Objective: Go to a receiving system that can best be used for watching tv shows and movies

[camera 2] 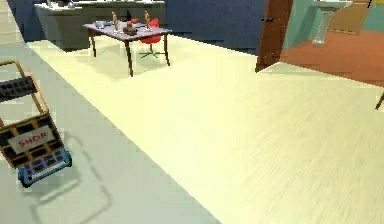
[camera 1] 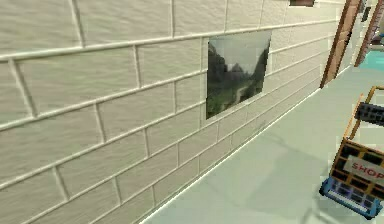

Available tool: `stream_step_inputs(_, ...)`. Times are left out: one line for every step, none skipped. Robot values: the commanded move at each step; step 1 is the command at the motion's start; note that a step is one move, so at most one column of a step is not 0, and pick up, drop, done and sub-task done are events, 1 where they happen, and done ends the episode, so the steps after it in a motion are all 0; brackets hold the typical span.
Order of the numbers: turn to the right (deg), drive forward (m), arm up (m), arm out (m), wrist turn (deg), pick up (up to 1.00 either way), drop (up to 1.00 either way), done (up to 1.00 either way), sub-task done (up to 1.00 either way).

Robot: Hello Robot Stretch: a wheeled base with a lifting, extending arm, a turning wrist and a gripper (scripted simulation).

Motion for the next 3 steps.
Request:
stream_step_inputs(12.0,0.0,0.0,0.0,0.0,0.0,0.0,0.0,0.0)
stream_step_inputs(0.0,0.4,0.0,0.0,0.0,0.0,0.0,0.0,0.0)
stream_step_inputs(-45.0,0.0,0.0,0.0,0.0,0.0,0.0,0.0,0.0)
